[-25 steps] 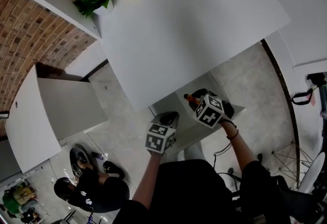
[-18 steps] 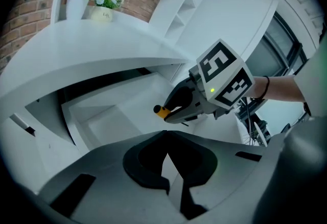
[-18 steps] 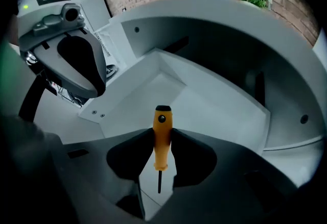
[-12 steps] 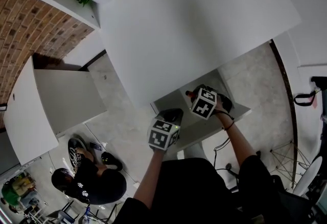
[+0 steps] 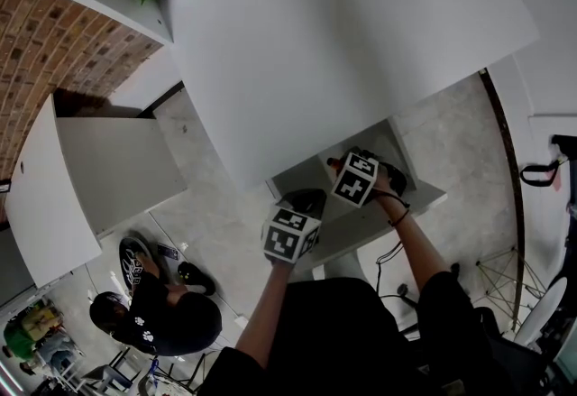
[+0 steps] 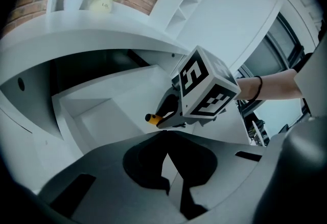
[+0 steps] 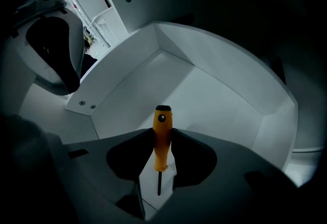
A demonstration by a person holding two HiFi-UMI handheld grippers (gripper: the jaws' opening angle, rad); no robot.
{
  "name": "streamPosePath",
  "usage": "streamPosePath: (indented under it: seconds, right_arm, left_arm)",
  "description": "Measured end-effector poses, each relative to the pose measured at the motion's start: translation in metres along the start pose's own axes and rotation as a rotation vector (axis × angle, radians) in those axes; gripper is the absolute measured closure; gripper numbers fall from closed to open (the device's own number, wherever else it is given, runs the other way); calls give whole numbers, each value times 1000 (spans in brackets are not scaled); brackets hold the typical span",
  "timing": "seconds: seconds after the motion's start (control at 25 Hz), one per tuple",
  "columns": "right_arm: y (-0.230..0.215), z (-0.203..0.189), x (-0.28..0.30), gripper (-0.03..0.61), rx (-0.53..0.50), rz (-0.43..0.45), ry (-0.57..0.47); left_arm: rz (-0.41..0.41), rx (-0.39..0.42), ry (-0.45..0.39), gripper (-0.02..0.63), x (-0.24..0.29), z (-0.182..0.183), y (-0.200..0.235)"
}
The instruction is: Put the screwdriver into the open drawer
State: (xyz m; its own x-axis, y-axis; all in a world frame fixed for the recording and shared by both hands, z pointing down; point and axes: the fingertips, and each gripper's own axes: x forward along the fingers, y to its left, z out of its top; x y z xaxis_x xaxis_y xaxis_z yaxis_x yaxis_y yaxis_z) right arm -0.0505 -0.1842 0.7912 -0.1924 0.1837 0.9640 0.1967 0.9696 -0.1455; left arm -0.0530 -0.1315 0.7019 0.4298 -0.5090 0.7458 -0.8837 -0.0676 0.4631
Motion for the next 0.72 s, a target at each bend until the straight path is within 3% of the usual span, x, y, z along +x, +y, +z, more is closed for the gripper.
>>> streamPosePath:
  seconds: [0.72]
  right_arm:
    - [2,-5,20,468,14,-23,31]
  left_arm:
    - [-9,-11,16,605,2,-8,-1]
